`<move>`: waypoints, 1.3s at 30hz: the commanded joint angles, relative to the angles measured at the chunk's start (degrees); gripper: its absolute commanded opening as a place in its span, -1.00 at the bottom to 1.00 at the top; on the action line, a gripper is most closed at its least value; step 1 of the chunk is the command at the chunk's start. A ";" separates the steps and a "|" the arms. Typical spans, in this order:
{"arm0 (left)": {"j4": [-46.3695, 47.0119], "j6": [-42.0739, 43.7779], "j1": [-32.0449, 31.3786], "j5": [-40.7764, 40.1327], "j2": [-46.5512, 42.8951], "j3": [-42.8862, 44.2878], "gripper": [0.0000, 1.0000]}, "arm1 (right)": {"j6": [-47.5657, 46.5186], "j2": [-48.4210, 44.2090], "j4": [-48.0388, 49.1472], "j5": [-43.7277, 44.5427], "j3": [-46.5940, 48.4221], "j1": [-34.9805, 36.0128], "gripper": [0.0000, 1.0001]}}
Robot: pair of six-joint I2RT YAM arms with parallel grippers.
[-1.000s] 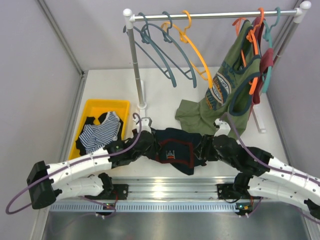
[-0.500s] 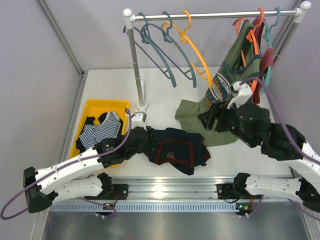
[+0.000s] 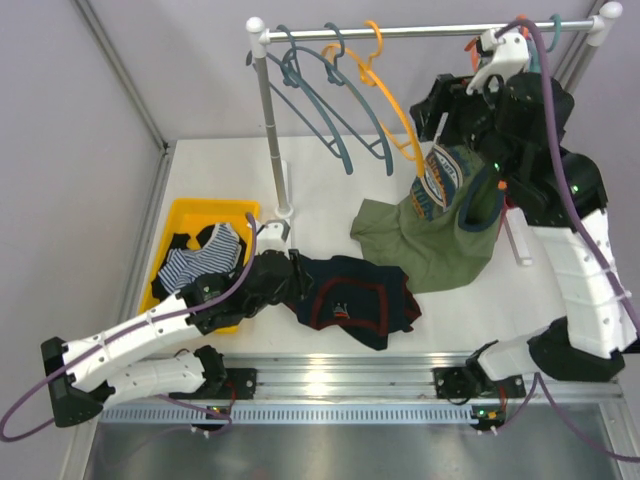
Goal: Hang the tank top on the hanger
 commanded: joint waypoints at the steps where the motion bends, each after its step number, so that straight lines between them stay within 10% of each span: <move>1: -0.69 1.71 -0.31 -0.36 -0.06 2.79 -0.14 | -4.65 5.78 2.57 -12.30 5.89 -4.72 0.30; 39: -2.01 1.01 -0.13 -1.06 -0.67 1.20 -0.14 | -8.00 16.97 -1.03 -19.53 10.82 -5.70 -0.39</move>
